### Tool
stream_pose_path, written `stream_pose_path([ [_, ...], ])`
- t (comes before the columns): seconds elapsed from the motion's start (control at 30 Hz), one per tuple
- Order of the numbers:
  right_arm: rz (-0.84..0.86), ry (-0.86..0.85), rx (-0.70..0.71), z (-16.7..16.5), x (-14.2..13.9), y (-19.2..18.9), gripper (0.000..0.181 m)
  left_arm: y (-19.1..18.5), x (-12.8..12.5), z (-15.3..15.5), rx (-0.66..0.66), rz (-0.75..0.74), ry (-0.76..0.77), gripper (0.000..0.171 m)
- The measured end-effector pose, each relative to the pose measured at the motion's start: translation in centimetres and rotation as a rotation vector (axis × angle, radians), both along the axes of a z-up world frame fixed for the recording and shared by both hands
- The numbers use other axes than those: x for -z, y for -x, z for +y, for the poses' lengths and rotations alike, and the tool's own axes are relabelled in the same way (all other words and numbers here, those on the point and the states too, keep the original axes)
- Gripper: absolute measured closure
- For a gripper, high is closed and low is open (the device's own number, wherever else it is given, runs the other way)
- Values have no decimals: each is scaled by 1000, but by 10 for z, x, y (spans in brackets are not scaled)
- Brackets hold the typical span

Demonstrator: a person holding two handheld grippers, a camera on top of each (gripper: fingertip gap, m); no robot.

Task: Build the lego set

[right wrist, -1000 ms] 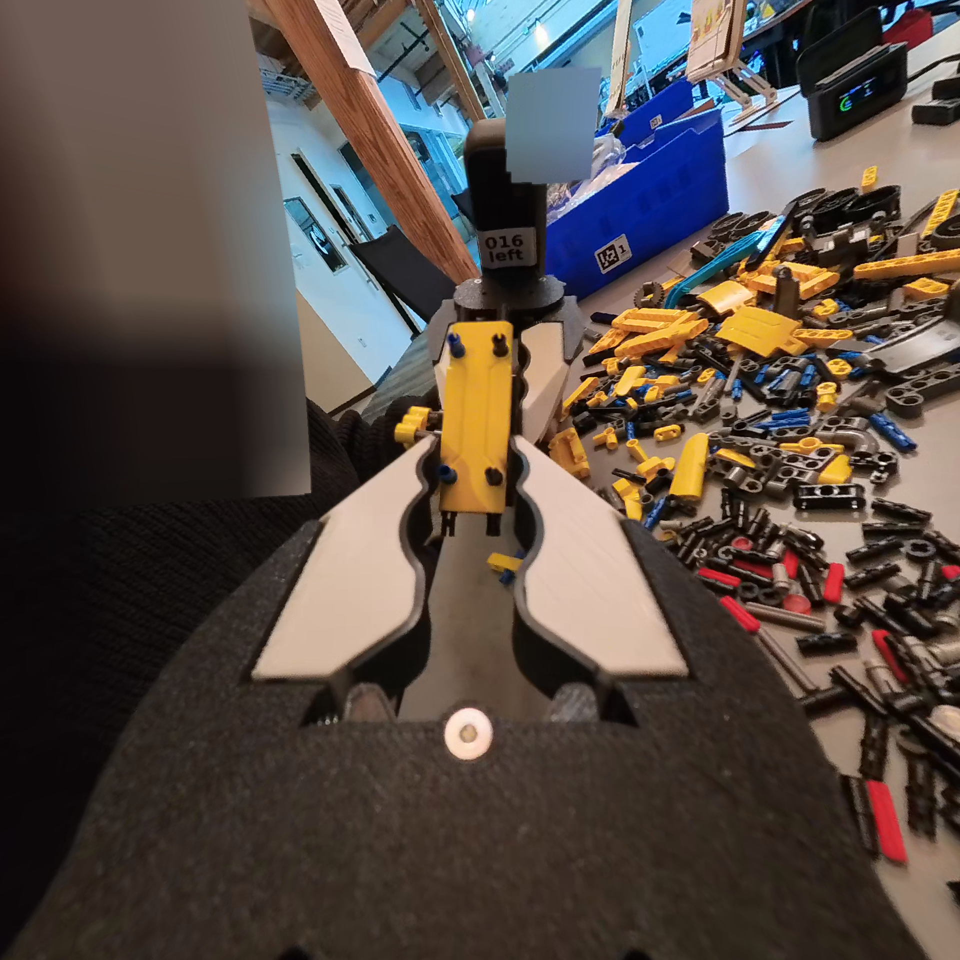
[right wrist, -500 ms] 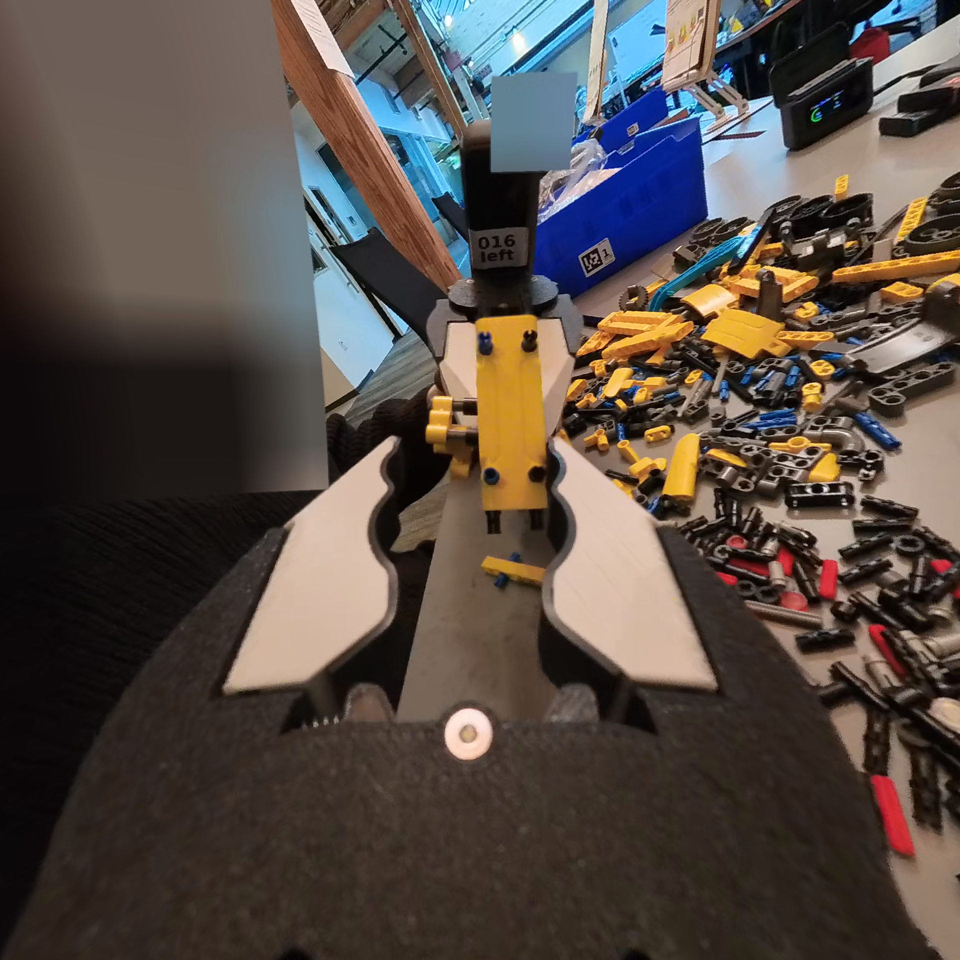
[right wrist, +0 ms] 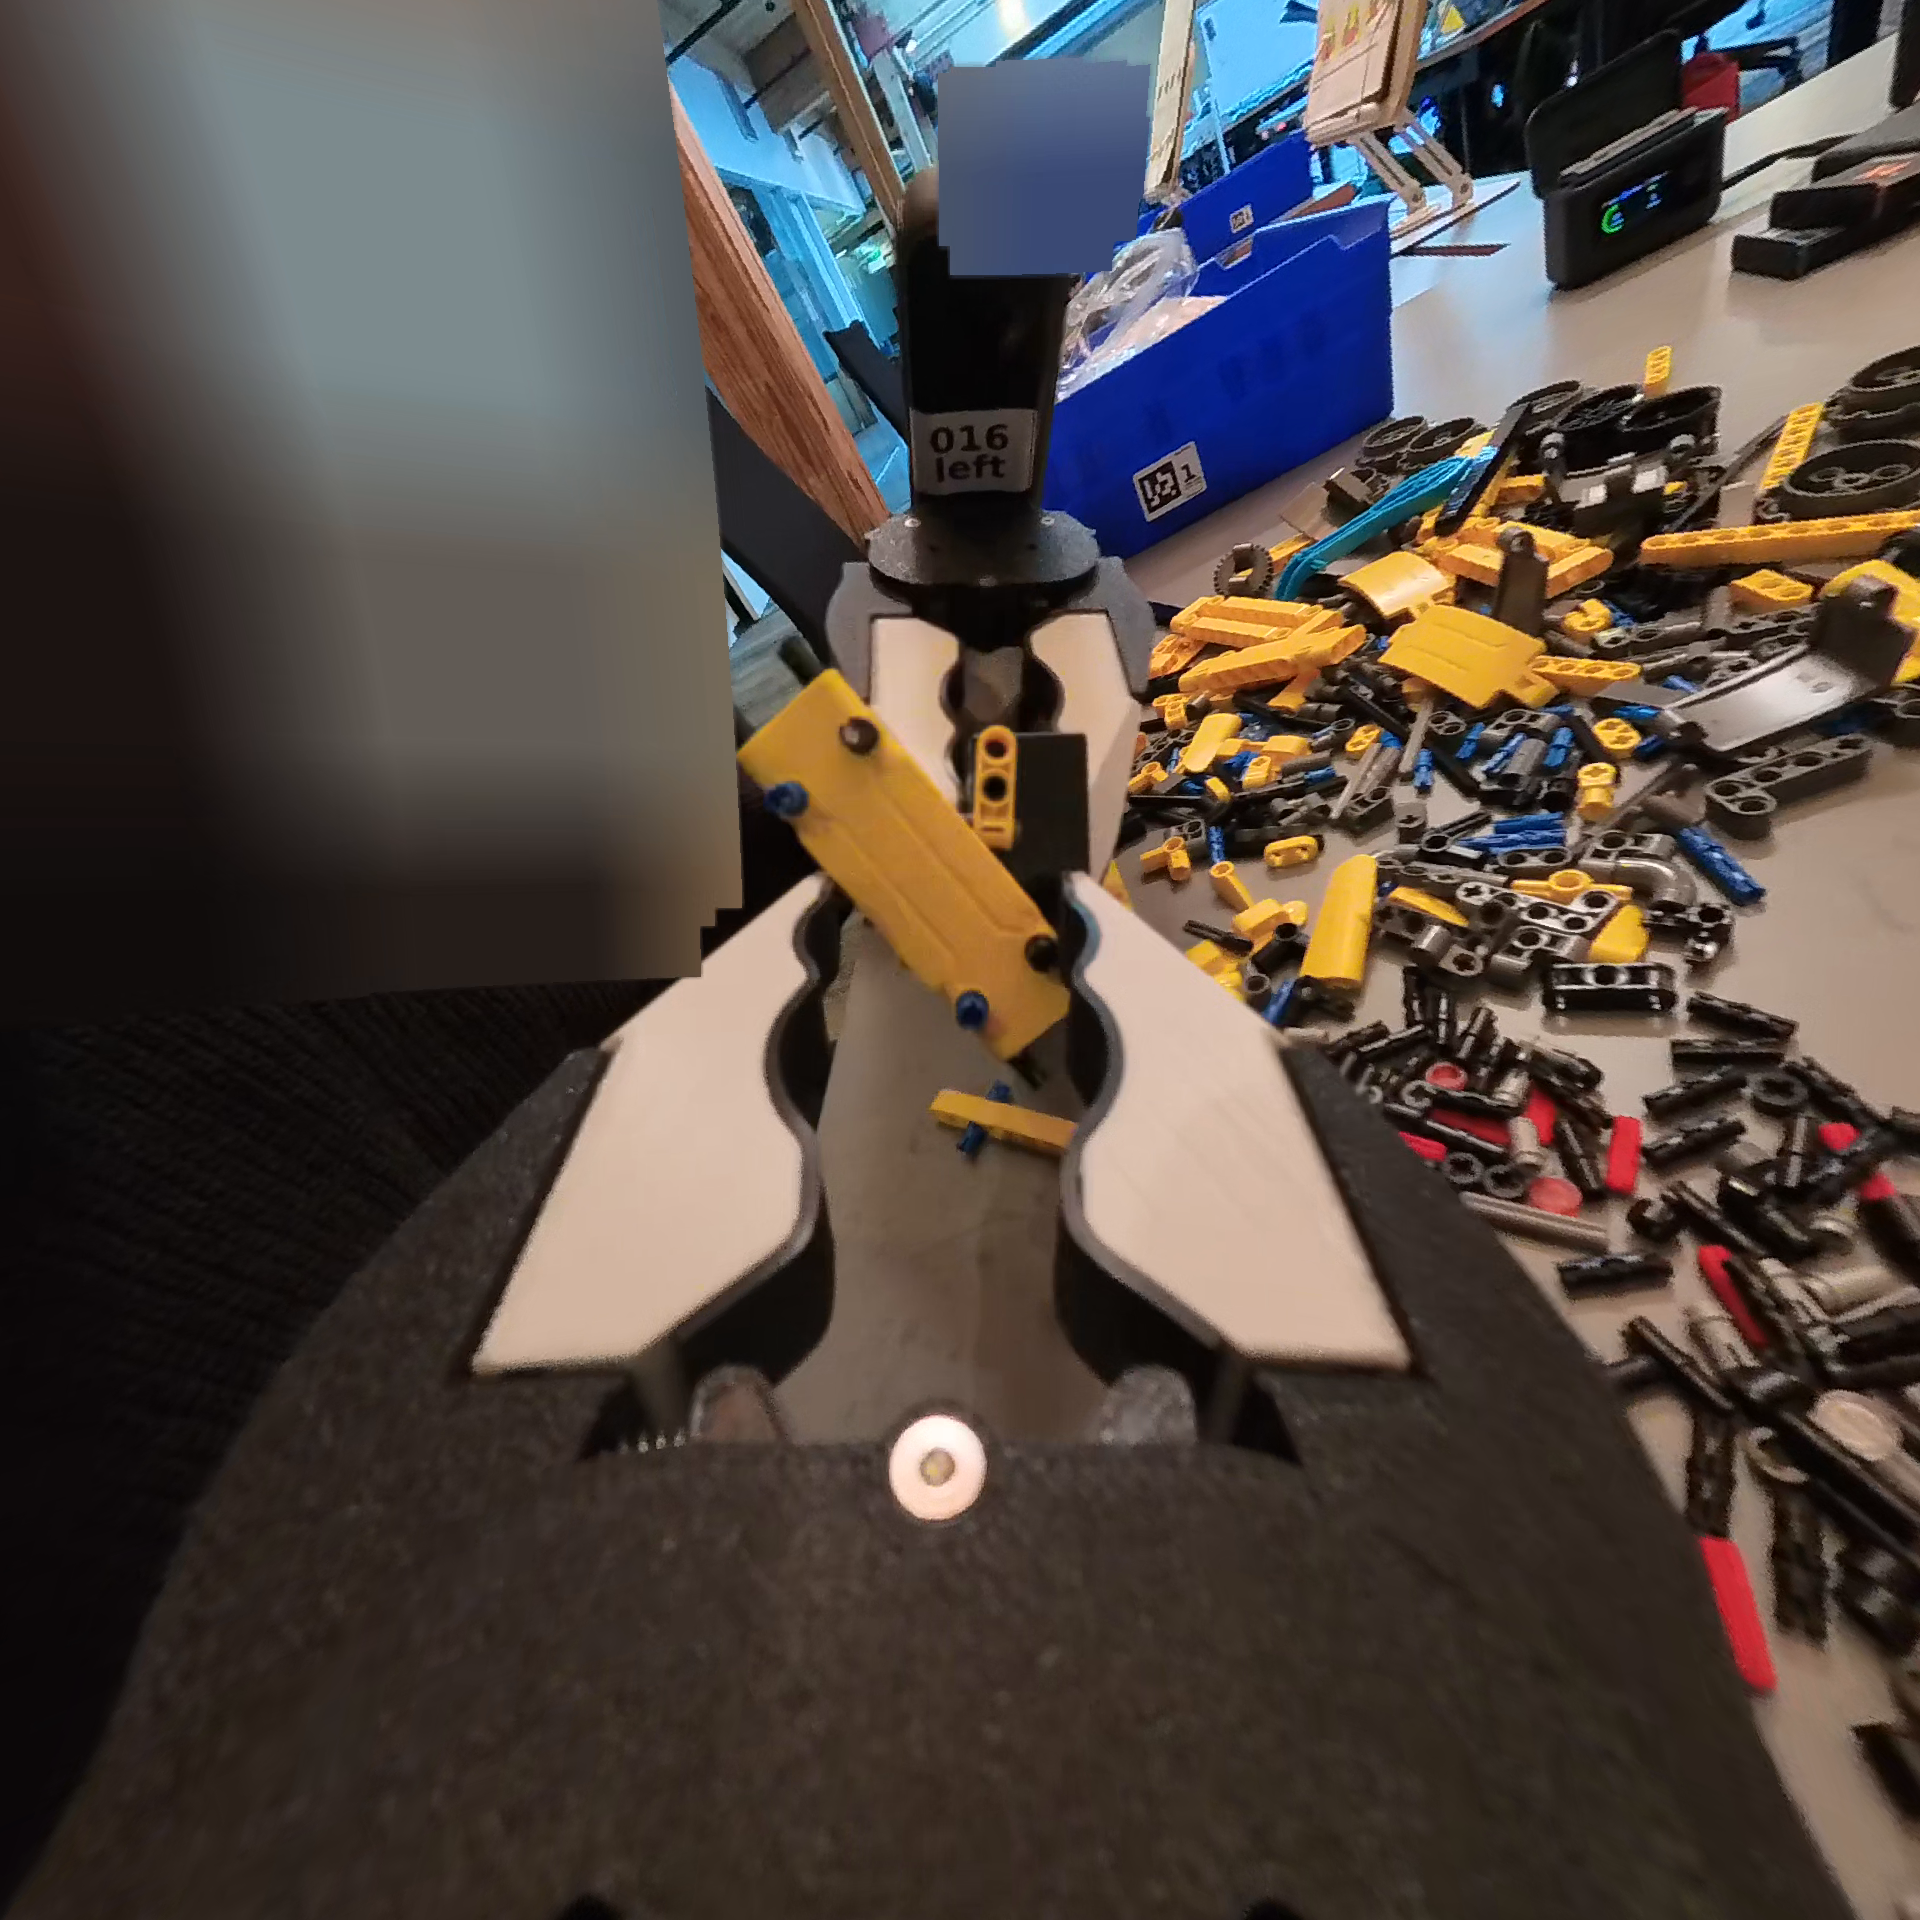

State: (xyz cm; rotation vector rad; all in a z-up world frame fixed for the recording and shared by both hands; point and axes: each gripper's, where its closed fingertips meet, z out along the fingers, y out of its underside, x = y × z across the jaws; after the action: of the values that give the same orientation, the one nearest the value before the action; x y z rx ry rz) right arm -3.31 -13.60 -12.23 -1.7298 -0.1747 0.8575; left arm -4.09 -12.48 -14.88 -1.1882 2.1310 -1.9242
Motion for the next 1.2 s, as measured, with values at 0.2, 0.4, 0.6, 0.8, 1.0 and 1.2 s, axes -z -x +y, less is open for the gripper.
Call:
stream_pose_path([
  [0.2, -29, -13, -8, -2, -1, 2, 140, 1, -2, -1, 0, -24, -13, 147],
  [0.4, -157, -106, 1, -6, -6, 7, 139, 3, -7, -4, -16, -158, -103, 147],
  [0.6, -267, -192, 9, -10, -10, 9, 137, 4, -13, -4, -54, -310, -221, 146],
  [0.8, -392, -206, 10, -13, -2, 8, 134, 3, -8, -3, -76, -369, -323, 146],
  [1.0, -468, -247, 16, -16, -3, 10, 133, 1, -2, -5, -75, -372, -372, 146],
  [1.2, -490, -222, 6, -14, 4, 12, 133, -1, 3, -4, -86, -364, -406, 146],
])
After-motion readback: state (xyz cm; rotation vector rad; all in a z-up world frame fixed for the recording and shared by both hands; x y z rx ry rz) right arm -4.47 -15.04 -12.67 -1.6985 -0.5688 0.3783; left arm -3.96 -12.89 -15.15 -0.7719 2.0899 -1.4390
